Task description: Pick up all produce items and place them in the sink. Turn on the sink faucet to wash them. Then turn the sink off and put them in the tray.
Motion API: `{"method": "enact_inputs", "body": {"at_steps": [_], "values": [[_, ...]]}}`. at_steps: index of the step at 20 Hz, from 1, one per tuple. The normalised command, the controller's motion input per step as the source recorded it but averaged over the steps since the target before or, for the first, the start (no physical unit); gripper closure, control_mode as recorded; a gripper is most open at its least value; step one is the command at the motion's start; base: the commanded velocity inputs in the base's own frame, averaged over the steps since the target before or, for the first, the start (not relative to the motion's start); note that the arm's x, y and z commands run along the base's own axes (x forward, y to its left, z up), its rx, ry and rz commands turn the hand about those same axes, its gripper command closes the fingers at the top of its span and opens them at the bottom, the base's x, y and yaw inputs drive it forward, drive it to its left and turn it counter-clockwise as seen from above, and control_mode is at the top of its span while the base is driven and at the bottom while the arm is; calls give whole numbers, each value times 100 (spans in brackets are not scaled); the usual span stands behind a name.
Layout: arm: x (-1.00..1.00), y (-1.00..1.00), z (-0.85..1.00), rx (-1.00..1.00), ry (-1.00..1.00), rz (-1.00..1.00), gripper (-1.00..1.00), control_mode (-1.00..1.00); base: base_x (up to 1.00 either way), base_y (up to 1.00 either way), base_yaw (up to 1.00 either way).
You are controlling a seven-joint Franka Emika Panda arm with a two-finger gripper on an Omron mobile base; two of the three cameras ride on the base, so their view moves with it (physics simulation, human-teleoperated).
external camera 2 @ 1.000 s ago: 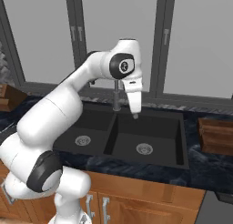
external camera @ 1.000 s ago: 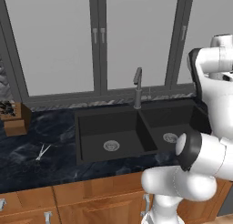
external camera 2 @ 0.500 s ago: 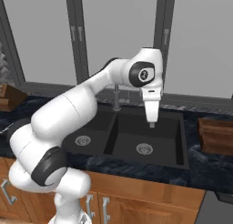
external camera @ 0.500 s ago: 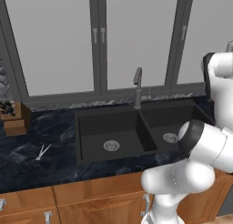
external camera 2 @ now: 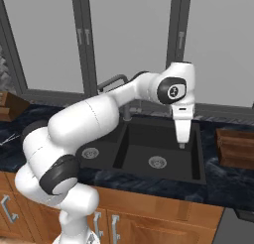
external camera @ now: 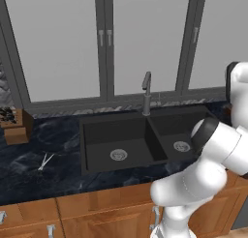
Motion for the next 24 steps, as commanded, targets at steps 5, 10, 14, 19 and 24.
{"method": "enact_inputs", "body": {"at_steps": [5, 10, 14, 19, 24], "values": [[-8, -35, -18, 0, 0, 0, -100, -100, 0, 0, 0], [-12, -49, -18, 0, 0, 0, -100, -100, 0, 0, 0], [-7, -53, -18, 0, 0, 0, -100, -100, 0, 0, 0], [0, -54, -15, 0, -3, 4, -100, -100, 0, 0, 0], [1, -46, -17, 0, -4, 6, -100, -100, 0, 0, 0]]}}
